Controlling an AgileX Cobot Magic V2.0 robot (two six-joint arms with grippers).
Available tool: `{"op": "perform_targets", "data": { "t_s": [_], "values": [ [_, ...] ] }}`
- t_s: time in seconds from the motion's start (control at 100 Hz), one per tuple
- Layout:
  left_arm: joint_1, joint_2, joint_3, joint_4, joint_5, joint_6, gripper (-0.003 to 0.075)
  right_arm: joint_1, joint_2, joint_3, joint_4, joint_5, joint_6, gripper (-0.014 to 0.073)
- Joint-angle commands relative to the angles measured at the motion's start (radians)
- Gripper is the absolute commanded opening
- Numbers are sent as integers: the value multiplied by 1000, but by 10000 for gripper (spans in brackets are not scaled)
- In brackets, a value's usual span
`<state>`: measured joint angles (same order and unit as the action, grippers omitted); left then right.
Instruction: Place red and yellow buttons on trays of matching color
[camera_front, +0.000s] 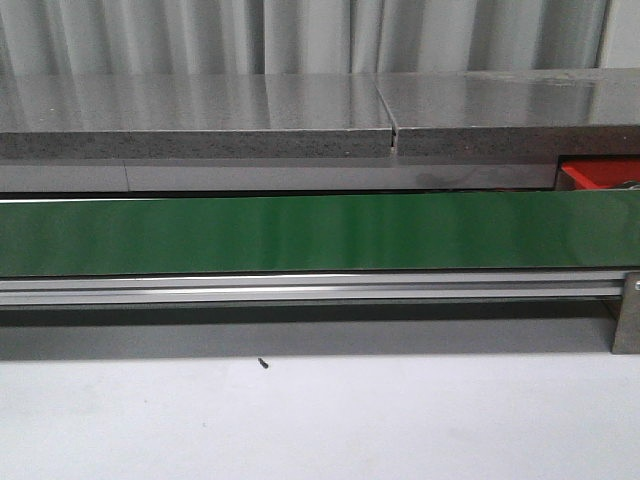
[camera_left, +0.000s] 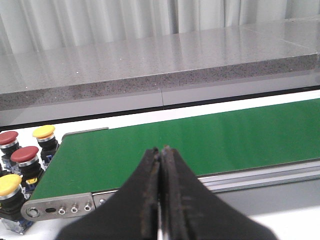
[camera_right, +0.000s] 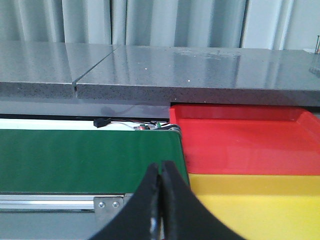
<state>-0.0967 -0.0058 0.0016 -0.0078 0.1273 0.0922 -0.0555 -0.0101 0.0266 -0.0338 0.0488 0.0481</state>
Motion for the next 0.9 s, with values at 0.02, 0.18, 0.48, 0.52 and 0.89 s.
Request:
{"op": "perform_targets", "data": {
  "t_s": [0.02, 0.18, 0.48, 0.52, 0.89],
  "values": [
    [1, -35, 8, -1, -78, -10, -19, -4, -18, 0, 1, -71, 0, -114],
    [1, -35, 8, -1, -78, -10, -19, -4, -18, 0, 1, -71, 0, -114],
    [1, -35, 8, -1, -78, -10, -19, -4, -18, 0, 1, -71, 0, -114],
    [1, -35, 8, -1, -78, -10, -19, -4, -18, 0, 1, -71, 0, -114],
    [1, -35, -3, -52, -83, -10, -19, -4, -18, 0, 1, -71, 0, -114]
  ]
}}
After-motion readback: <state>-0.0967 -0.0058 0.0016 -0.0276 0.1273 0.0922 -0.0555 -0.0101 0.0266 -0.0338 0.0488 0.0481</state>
